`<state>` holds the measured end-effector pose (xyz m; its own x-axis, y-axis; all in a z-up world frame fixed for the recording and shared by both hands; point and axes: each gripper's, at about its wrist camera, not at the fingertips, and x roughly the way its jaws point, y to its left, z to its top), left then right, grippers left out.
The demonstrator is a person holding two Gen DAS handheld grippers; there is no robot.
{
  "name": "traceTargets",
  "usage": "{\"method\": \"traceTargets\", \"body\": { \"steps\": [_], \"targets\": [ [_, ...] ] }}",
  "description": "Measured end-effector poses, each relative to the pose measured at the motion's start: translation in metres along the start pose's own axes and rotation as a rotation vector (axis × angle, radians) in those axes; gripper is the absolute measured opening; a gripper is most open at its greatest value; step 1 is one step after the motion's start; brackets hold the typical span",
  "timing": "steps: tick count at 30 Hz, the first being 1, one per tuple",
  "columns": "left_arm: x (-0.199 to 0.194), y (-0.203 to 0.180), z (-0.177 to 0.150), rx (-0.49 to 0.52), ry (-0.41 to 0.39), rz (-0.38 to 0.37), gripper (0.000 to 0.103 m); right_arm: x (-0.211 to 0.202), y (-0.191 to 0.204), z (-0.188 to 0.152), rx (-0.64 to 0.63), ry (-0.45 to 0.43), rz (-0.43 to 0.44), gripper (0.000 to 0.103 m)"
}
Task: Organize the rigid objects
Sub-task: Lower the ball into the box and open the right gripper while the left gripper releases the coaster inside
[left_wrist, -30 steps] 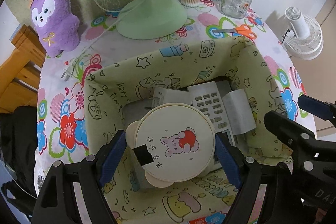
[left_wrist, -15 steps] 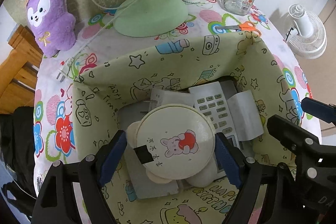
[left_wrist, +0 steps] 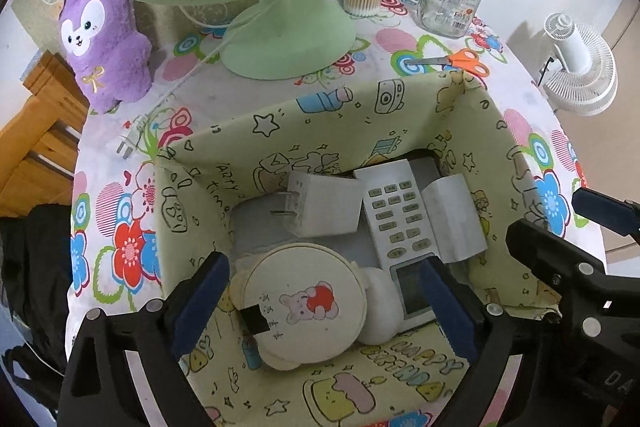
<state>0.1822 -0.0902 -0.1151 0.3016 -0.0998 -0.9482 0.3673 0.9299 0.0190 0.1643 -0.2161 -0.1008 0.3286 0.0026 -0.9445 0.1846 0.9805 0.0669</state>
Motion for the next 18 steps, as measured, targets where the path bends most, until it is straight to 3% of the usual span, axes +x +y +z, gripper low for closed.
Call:
{"method": "traceTargets", "body": {
  "steps": [18],
  "targets": [
    [-0.047, 0.007, -0.018, -0.010, -0.058, 0.042, 0.098, -0.042, 0.014, -0.015, -0.019, -0.082, 0.024, 0.092]
  ]
}}
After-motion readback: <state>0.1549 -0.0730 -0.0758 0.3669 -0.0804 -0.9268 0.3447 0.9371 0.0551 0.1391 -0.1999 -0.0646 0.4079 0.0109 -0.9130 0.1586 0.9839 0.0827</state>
